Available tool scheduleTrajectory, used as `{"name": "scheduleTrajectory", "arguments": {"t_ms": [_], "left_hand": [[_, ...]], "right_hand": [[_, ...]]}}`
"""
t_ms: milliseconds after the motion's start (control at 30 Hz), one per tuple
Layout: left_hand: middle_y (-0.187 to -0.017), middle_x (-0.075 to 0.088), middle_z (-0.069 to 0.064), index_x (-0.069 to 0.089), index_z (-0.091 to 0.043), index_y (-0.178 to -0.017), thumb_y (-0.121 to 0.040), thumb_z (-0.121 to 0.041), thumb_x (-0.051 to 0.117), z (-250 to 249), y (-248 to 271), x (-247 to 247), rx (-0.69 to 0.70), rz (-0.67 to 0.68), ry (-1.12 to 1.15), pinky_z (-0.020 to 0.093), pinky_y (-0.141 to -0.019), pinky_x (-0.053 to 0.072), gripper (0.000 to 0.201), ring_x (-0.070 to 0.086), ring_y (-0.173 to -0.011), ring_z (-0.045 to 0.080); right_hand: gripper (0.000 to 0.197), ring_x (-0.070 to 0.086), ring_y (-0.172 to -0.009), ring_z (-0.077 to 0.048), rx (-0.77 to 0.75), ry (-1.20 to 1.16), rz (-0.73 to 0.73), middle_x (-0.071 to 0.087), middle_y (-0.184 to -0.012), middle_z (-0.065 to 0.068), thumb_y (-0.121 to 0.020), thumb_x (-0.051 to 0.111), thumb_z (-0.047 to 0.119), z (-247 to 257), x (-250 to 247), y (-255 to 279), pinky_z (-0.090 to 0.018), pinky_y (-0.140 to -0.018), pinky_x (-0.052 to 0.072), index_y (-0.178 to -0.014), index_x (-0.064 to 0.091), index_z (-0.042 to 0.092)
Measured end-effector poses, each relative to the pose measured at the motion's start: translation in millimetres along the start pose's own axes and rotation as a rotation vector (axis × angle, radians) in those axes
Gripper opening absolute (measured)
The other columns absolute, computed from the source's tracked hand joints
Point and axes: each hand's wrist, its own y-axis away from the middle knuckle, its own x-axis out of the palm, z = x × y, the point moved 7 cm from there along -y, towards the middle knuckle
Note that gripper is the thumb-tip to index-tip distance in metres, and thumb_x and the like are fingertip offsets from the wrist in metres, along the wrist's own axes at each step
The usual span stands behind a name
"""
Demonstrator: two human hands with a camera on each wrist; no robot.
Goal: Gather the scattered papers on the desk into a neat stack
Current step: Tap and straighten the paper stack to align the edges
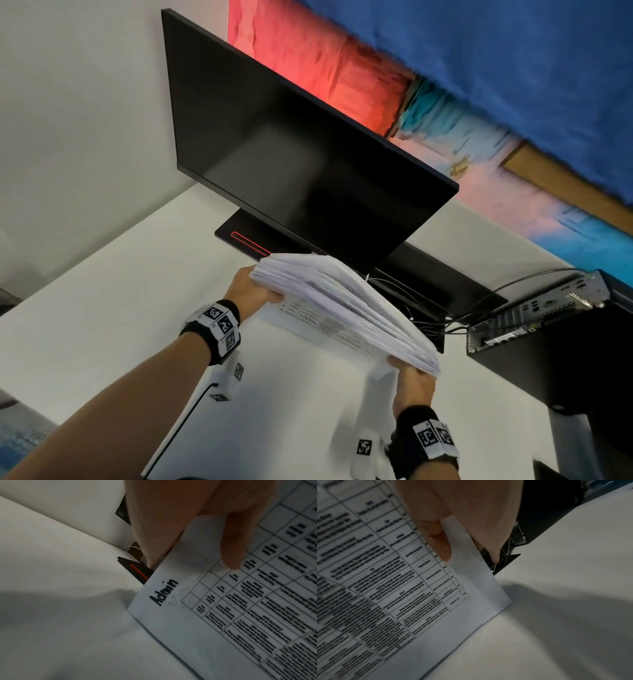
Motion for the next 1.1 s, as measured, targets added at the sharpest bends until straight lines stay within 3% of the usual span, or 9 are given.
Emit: {"name": "scheduleTrajectory", "arguments": {"t_ms": [67,200,367,500,667,800,933,1033,1100], "left_hand": [[-0.099,0.073,0.008,0.067,-0.012,-0.104,-0.071,0.007,0.080,-2.8,-2.2,-1.5,0.010,0.002,0.064,0.036,-0.075,0.059,0.040,0.069,-0.091,0.021],[-0.103,0.070,0.000,0.065,-0.018,-0.108,-0.076,0.001,0.079,-3.3,-1.7,5.3,-0.011,0.009,0.125,0.027,-0.073,0.054,0.040,0.065,-0.099,0.020],[-0.113,0.071,0.005,0.066,-0.011,-0.119,-0.076,-0.009,0.082,4.1,-4.3,9.9,-0.053,-0.004,0.137,0.029,-0.073,0.055,0.046,0.067,-0.105,0.025],[-0.104,0.076,0.002,0.068,-0.014,-0.111,-0.075,-0.030,0.083,-7.8,-2.7,3.7,-0.002,-0.060,0.184,0.033,-0.073,0.059,0.042,0.073,-0.095,0.020],[-0.073,0.063,0.003,0.052,-0.013,-0.079,-0.084,-0.059,0.059,-43.9,-0.4,2.4,0.058,-0.178,0.241,0.034,-0.062,0.052,0.047,0.060,-0.063,0.020],[-0.069,0.056,0.002,0.048,-0.015,-0.079,-0.092,-0.044,0.056,-52.1,-4.7,4.1,0.051,-0.259,0.260,0.034,-0.064,0.045,0.033,0.054,-0.061,0.017],[-0.066,0.055,-0.001,0.046,-0.018,-0.072,-0.092,-0.042,0.055,-53.7,-7.1,5.7,0.072,-0.253,0.250,0.036,-0.064,0.044,0.032,0.053,-0.060,0.016],[-0.065,0.061,0.002,0.048,-0.018,-0.065,-0.087,-0.050,0.060,-56.9,-5.1,8.2,0.090,-0.236,0.144,0.033,-0.062,0.049,0.041,0.058,-0.059,0.016],[-0.060,0.060,0.000,0.046,-0.018,-0.061,-0.089,-0.043,0.062,-58.5,-4.7,7.1,0.098,-0.252,0.137,0.032,-0.062,0.048,0.041,0.057,-0.055,0.015]], "right_hand": [[0.044,0.058,-0.115,-0.031,-0.041,0.089,-0.013,0.065,-0.123,-0.015,-0.082,0.066,-0.009,3.9,-3.8,-0.9,-0.035,-0.093,0.040,-0.126,0.064,0.000],[0.045,0.060,-0.110,-0.031,-0.073,0.158,0.053,0.067,-0.120,-0.014,-0.084,0.069,-0.001,9.0,3.9,4.1,-0.034,-0.092,0.041,-0.129,0.064,0.003],[0.038,0.066,-0.105,-0.030,-0.060,0.153,0.136,0.073,-0.107,-0.010,-0.083,0.074,0.000,9.8,10.7,9.1,-0.029,-0.083,0.048,-0.121,0.068,0.005],[0.046,0.064,-0.113,-0.032,-0.084,0.173,0.135,0.073,-0.115,-0.012,-0.077,0.081,0.004,6.2,3.8,4.8,-0.041,-0.102,0.047,-0.121,0.069,0.007],[0.061,0.065,-0.112,-0.031,-0.178,0.151,0.127,0.070,-0.119,-0.013,-0.077,0.079,-0.004,16.9,2.6,3.1,-0.031,-0.087,0.049,-0.132,0.058,0.011],[0.075,0.060,-0.121,-0.036,-0.298,0.182,0.091,0.061,-0.132,-0.016,-0.081,0.072,-0.011,24.2,8.4,9.7,-0.044,-0.105,0.047,-0.143,0.044,0.020],[0.084,0.057,-0.123,-0.028,-0.395,0.179,0.073,0.053,-0.139,-0.008,-0.082,0.069,-0.013,35.7,11.4,24.3,-0.033,-0.101,0.046,-0.149,0.037,0.029],[0.088,0.058,-0.110,-0.009,-0.461,0.214,0.076,0.047,-0.131,0.004,-0.085,0.067,-0.013,47.1,12.0,30.6,-0.017,-0.093,0.045,-0.155,0.030,0.025],[0.091,0.056,-0.109,-0.012,-0.464,0.228,0.073,0.047,-0.129,0.003,-0.084,0.070,-0.011,48.6,12.1,27.9,-0.020,-0.095,0.044,-0.157,0.027,0.022]]}}
